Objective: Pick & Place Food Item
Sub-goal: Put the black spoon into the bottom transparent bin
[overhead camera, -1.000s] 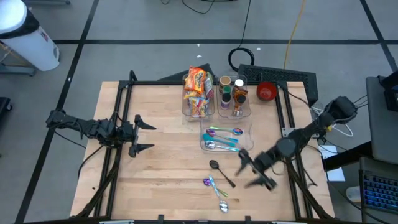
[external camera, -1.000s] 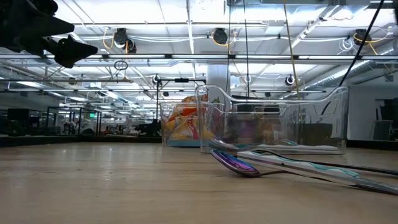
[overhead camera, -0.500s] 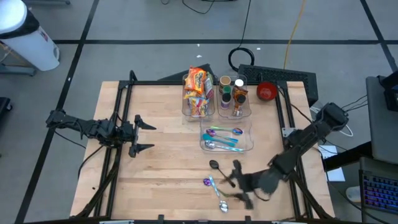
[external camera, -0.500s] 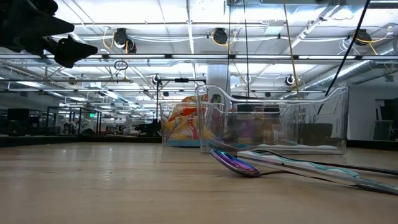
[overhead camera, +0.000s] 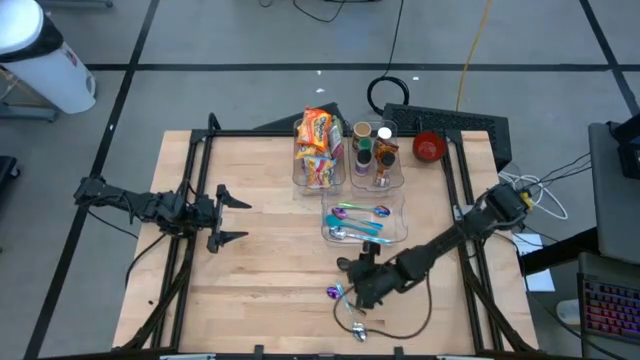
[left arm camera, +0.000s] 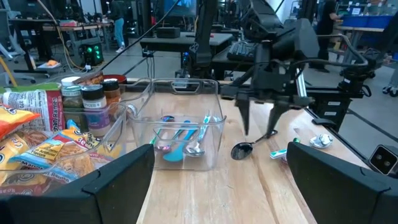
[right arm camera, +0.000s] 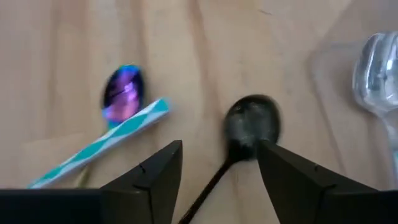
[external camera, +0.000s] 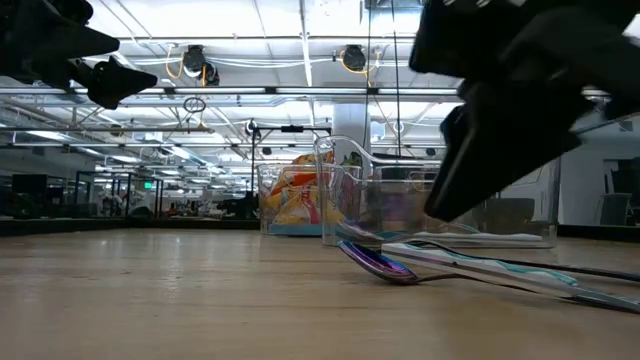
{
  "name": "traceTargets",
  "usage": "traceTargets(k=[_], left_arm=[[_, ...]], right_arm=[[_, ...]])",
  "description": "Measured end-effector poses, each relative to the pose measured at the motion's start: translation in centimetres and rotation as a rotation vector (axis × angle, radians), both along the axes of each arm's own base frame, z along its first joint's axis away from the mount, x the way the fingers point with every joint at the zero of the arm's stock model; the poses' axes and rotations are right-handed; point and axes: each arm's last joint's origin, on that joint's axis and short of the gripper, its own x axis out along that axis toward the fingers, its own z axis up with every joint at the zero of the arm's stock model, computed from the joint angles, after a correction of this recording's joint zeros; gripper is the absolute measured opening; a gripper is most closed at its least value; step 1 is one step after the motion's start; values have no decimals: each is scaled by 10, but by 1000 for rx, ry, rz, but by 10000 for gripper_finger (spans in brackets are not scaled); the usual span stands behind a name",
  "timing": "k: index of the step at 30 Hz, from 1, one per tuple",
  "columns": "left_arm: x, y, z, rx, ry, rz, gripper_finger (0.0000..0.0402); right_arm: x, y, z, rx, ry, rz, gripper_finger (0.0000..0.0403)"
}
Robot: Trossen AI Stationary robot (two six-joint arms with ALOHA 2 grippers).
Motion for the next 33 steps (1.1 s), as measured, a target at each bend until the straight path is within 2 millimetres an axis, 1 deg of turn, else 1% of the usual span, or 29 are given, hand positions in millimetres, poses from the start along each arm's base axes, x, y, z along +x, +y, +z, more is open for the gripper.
traceTargets(k=[3, 7, 11, 17, 20, 24, 27, 30, 33], left_arm=[[0, 0, 0, 0, 0, 0, 374], [0, 0, 0, 0, 0, 0, 374], [0, 0, 0, -1, -1, 0, 374], [0, 0, 0, 0, 1, 0, 374], [0, 0, 0, 0, 0, 0, 374], [0, 0, 0, 0, 1, 0, 374], [0, 0, 0, 0, 0, 0, 374], [0, 0, 0, 0, 0, 0, 374], [0, 0, 0, 0, 0, 0, 374]], right_arm=[[2, -7, -3, -17, 23, -21, 195], [2, -9, -4, 0, 24, -42, 187], [-4, -6, -9, -4, 40, -36, 181], [-14, -8, -20, 10, 69, -72, 174], [-13, -8, -20, 26, 67, -73, 171], [-8, -3, -17, 93, 33, -8, 170], [-6, -2, -16, 68, -3, -1, 170], [-4, -5, -24, 39, 12, -15, 170], [-1, -4, -31, 53, 20, -9, 170]])
